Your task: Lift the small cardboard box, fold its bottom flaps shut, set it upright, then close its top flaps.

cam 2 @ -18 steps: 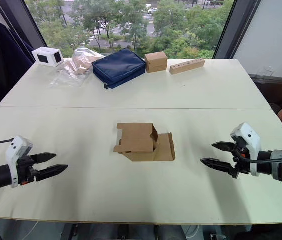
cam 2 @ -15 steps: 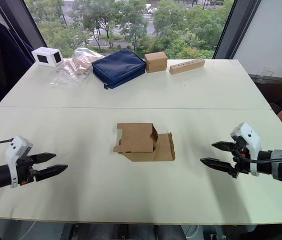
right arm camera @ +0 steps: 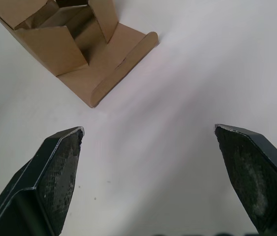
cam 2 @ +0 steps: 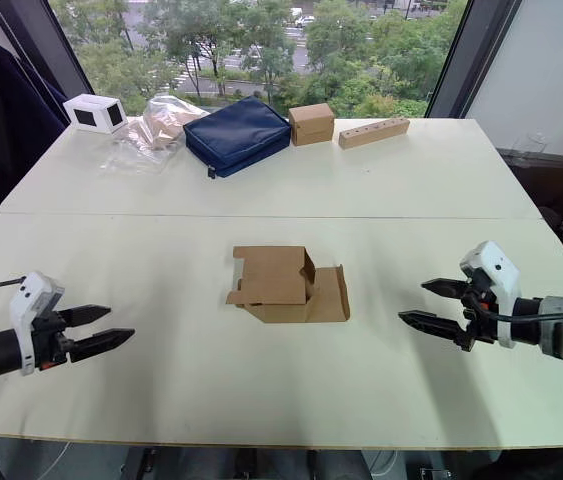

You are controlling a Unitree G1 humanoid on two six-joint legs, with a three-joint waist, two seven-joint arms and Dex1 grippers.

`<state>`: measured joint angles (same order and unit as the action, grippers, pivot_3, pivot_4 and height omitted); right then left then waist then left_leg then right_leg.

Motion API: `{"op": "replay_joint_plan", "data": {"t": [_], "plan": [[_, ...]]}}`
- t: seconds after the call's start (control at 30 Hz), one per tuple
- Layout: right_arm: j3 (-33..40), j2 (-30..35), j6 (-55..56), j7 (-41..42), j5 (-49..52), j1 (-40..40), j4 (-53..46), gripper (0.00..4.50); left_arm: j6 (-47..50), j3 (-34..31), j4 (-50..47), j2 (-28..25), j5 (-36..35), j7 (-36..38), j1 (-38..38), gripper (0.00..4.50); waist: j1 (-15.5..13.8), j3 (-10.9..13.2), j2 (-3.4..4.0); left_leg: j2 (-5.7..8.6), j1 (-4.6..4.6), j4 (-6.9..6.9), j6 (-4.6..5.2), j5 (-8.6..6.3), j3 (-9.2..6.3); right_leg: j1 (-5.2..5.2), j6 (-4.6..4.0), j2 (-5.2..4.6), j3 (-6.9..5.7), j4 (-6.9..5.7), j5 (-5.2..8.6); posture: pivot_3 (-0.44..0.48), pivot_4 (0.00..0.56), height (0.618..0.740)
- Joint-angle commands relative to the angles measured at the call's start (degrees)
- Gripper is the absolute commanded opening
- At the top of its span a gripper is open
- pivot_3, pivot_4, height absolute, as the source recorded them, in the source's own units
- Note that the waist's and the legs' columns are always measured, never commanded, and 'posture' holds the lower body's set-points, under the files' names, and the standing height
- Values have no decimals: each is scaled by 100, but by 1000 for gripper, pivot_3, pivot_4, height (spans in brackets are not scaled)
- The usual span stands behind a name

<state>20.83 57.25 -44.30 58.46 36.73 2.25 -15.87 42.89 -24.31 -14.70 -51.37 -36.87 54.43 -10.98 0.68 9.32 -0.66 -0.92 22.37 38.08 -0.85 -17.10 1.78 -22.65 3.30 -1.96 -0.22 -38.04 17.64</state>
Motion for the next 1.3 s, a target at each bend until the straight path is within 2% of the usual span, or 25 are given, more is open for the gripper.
{"op": "replay_joint_plan", "data": {"t": [0.03,0.23,0.37,0.53,0.67,0.83,0.93,1.0,1.13,1.3], "plan": [[86,-37,163,-110,-78,-95,-30,4500,-416,-149,11,-44,278,-97,69,4474,-1,0,0,0,0,0,0,0,0,0,0,0,0,0,0,0,150,740],[-9,-31,155,-254,-189,-194,-13,4500,-766,-127,89,115,804,-732,256,4474,-1,0,0,0,0,0,0,0,0,0,0,0,0,0,0,0,150,740],[114,-118,27,-273,-19,-183,-35,4500,-657,-50,264,19,740,-582,424,4474,-1,0,0,1,1,0,0,0,0,0,1,-1,0,0,-1,0,150,740],[467,-305,-80,-454,244,-131,-446,4500,561,133,671,-524,-241,520,895,4474,1,0,2,1,0,0,0,0,0,-1,1,0,-2,-4,0,0,150,740],[590,-197,-689,-571,997,-242,-1324,4500,1872,468,852,-632,-1269,1027,1851,4474,-8,1,5,2,2,0,0,0,0,-2,2,0,-3,-5,-1,0,150,740],[509,-143,-1286,-1038,1756,-421,-2242,4500,2794,1004,1653,-157,-1676,953,3261,4474,-4,0,2,2,2,4,0,0,-1,0,5,4,-5,-7,-2,0,150,740],[367,-129,-1460,-1427,2055,-557,-2728,4500,2918,1719,2488,358,-1137,603,4150,4474,-9,0,1,3,5,6,1,1,-1,-1,7,10,-5,-8,-3,0,150,740],[328,147,-1476,-1389,1894,-412,-3019,4500,3136,1984,3026,741,-1094,638,4652,4474,-28,1,-1,4,5,14,2,1,-2,2,8,16,-5,-11,-3,0,150,740],[499,284,-1488,-1515,1951,-226,-3217,4500,3463,2391,3541,1205,-1063,847,5202,4474,-10,10,-36,5,14,19,5,-1,-3,-2,10,23,-5,-9,-2,0,150,740],[553,149,-1409,-1858,1947,-103,-3325,4500,3448,2735,3928,1646,-838,891,5547,4474,-5,10,-36,2,12,21,1,2,-3,-3,10,27,-3,-15,-2,0,150,740]]}}
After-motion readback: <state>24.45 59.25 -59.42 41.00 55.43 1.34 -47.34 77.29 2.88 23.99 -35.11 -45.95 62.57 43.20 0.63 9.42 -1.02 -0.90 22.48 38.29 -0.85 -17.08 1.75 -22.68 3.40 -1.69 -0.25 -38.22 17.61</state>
